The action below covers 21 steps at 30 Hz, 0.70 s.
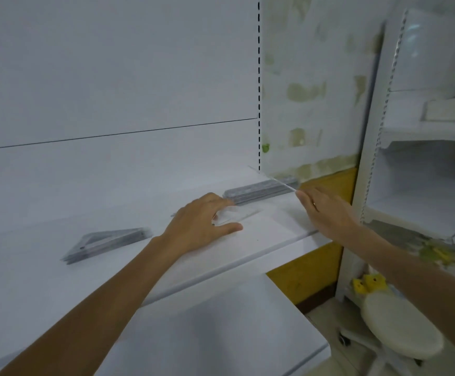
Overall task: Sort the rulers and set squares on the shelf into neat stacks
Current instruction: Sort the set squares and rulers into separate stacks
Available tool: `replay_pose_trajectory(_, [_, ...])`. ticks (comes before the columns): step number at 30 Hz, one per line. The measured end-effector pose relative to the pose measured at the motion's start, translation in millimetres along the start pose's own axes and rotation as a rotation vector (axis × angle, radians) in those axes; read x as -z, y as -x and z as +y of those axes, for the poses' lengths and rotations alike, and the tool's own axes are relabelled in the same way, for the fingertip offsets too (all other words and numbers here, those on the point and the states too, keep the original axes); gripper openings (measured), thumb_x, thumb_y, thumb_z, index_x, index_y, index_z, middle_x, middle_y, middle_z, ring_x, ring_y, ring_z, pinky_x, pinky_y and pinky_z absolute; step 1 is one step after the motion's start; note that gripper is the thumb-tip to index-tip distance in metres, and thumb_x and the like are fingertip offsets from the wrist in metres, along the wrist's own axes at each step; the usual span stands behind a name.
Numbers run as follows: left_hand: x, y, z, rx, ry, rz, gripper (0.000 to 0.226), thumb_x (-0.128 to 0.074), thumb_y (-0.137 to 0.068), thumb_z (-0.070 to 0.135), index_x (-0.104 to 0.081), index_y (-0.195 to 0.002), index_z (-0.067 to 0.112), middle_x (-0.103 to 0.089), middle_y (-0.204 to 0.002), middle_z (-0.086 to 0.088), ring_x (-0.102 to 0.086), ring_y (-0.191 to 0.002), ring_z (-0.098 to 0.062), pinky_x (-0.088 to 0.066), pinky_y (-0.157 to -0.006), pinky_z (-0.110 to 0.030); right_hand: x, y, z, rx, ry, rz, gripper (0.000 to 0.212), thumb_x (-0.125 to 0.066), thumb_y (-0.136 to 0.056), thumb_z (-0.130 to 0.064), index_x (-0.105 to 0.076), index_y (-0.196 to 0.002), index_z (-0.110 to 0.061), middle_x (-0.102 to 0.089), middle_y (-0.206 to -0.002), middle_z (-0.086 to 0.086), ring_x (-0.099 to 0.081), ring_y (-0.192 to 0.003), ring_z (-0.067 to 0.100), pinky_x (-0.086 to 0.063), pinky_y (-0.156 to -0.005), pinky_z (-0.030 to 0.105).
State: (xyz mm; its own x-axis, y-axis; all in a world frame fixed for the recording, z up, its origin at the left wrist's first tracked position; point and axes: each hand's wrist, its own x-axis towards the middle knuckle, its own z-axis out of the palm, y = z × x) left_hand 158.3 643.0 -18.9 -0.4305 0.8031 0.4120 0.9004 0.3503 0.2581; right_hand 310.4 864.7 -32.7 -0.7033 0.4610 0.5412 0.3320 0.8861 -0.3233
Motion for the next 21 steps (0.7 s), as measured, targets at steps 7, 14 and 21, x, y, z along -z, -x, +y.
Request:
replay_pose_trajectory(7, [-15.0, -28.1, 2.8, 0.024, 0.007, 0.003, 0.052, -0.062, -0.078, 0.052, -0.054, -0.124, 0.031, -0.053, -0.12, 0.01, -0.048, -0.095, -0.004, -0.039, -0.086, -0.022, -20.5, -40.5, 32.9, 0.164, 0.039, -0.03, 0.032, -0.046, -0.095, -0.029, -0.058, -0.113, -0.005, -0.058, -0.108, 0.014, -0.054, -0.096, 0.029, -0.043, -0.08, 0.035])
replay_pose_trajectory(14, [-16.0, -31.3, -7.0, 0.202, -0.017, 0.124, 0.053, -0.064, -0.076, 0.051, -0.055, -0.123, 0.029, -0.054, -0.125, 0.007, -0.047, -0.113, -0.009, -0.035, -0.096, -0.024, -40.9, -114.1, 44.6, 0.395, -0.005, -0.082, 0.037, -0.051, -0.093, -0.022, -0.052, -0.126, -0.005, -0.056, -0.118, 0.016, -0.048, -0.109, 0.032, -0.039, -0.091, 0.043])
replay_pose_trajectory(21, [-18.5, -17.7, 1.8, 0.344, -0.036, 0.227, 0.065, -0.054, -0.066, 0.065, -0.06, -0.118, 0.027, -0.058, -0.116, 0.009, -0.051, -0.104, -0.007, -0.036, -0.091, -0.021, -54.6, -142.3, 52.5, 0.566, -0.138, -0.179, 0.033, -0.053, -0.092, -0.022, -0.055, -0.122, -0.008, -0.058, -0.114, 0.01, -0.048, -0.111, 0.027, -0.037, -0.091, 0.039])
